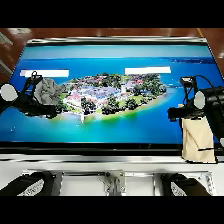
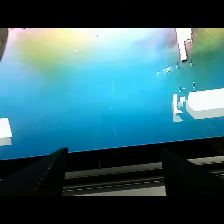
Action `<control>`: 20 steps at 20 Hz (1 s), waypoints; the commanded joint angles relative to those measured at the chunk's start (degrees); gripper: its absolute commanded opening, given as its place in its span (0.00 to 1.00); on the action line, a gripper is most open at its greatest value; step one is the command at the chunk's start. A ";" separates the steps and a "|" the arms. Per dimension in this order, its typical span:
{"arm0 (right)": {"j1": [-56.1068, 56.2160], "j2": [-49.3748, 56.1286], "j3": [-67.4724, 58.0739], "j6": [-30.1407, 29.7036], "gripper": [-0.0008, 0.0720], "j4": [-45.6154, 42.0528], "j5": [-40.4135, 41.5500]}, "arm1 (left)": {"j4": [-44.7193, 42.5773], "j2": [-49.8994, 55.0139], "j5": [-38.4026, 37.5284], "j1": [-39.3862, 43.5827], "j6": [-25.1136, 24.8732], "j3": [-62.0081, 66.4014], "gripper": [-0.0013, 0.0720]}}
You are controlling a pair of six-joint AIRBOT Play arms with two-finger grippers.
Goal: Fold the shirts.
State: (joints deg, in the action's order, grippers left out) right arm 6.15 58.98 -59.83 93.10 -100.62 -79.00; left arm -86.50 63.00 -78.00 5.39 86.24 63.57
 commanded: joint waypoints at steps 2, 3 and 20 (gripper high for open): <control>0.02 -0.04 0.02 0.04 0.96 0.02 0.00 | -0.02 0.00 0.00 -0.07 -0.02 -0.02 0.91; 0.02 -0.04 0.02 0.04 0.96 0.02 -0.02 | -0.02 0.00 0.00 -0.07 -0.02 -0.02 0.91; 0.02 0.02 0.04 0.07 0.96 9.66 11.91 | 1.92 1.38 9.97 -0.02 0.00 -0.02 0.91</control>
State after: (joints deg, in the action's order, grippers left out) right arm 6.15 58.98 -59.83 93.19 -93.23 -69.47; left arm -85.91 63.64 -73.36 5.37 86.24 63.57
